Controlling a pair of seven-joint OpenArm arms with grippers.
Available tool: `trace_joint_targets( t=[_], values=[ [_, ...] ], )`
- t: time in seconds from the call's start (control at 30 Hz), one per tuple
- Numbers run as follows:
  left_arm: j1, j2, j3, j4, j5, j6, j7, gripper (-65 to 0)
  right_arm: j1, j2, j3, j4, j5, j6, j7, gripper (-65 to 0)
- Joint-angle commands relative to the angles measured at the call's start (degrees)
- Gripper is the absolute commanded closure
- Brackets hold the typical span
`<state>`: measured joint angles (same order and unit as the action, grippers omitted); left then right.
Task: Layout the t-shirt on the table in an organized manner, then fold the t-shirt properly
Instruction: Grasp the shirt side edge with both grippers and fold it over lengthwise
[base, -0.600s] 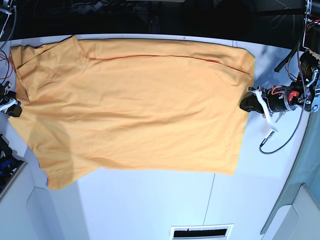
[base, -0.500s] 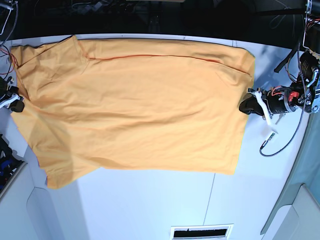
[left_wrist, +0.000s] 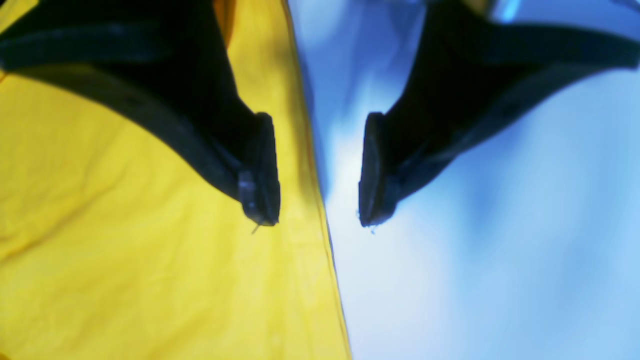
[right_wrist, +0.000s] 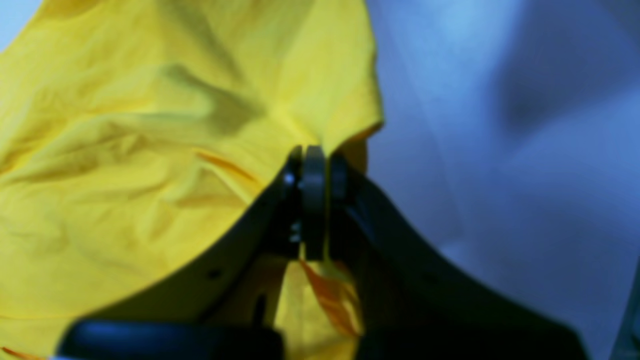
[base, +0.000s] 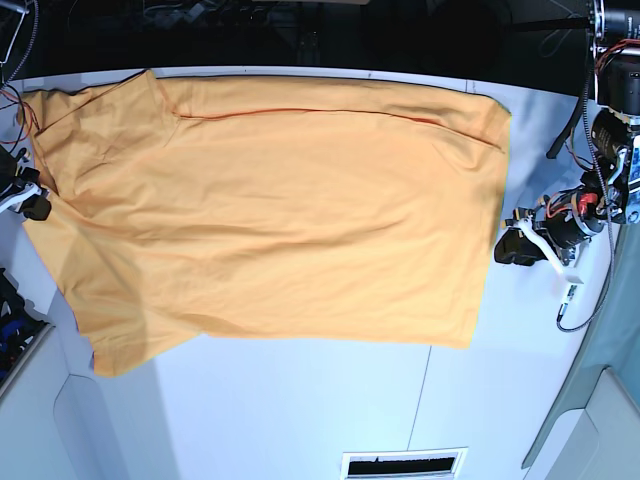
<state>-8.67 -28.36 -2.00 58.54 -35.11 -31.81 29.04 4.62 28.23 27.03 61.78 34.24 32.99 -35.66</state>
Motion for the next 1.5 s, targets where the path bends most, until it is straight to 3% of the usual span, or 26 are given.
trace_joint_targets(
  t=[0.0,0.27,0.3,0.4,0.47,0.53,0.7,0.8,1.0,1.33,1.4,1.47],
  values=[
    [-2.21,-0.04,-0.39,-1.11,0.02,-0.31,-2.21,-29.1,0.92,1.22,0.44,1.05,1.03,0.24,1.11,0.0],
    [-8.46,5.79,-0.37,-13.14,5.66,-1.16,-4.85,-28.2,0.9,1.11,0.44,1.05,0.94,0.24,1.09,0.0],
    [-8.46,6.25,-0.28,-13.14,6.27,-1.86,-4.85,-23.8,0.9,1.11,0.44,1.05,0.94,0.24,1.09,0.0],
    [-8.46,6.73,-0.15,-13.14,6.88,-3.56,-4.79,0.0,1.07,1.11,0.44,1.05,1.31,0.24,1.09,0.0],
    [-8.46,6.4,-0.17,-13.0,6.73,-4.26,-4.76,0.0,1.31,1.14,0.44,1.05,1.29,0.22,1.09,0.0],
    [-8.44,5.55,-0.17,-12.22,4.81,-8.19,-3.69,0.0,1.7,1.22,0.44,1.05,0.61,0.22,1.14,0.0],
    [-7.61,2.4,-0.17,-6.45,-8.07,-8.19,6.51,0.0,1.51,2.19,1.95,1.53,0.76,0.22,0.85,0.0],
    [-5.38,-0.02,-0.17,-0.42,-12.17,-8.19,7.45,0.0,1.33,2.25,5.49,1.66,2.36,0.31,-0.35,0.0],
    [2.67,-3.63,-0.17,13.09,-12.68,-8.19,8.59,0.0,0.7,2.34,12.48,1.66,6.75,0.55,-7.08,0.0],
    [11.61,-4.0,-0.17,17.92,-12.66,-8.19,8.31,0.0,-6.43,2.36,12.48,1.64,6.69,0.22,-3.37,-0.4],
    [11.65,-4.02,-0.17,17.92,-12.66,-8.19,7.96,-8.9,-6.25,2.4,12.5,1.64,6.6,0.09,-2.56,-16.2],
    [11.67,-4.02,-0.17,17.92,-12.66,-8.19,7.28,-18.2,-5.88,2.47,12.5,1.64,6.71,-0.55,0.46,-24.4]
  ],
)
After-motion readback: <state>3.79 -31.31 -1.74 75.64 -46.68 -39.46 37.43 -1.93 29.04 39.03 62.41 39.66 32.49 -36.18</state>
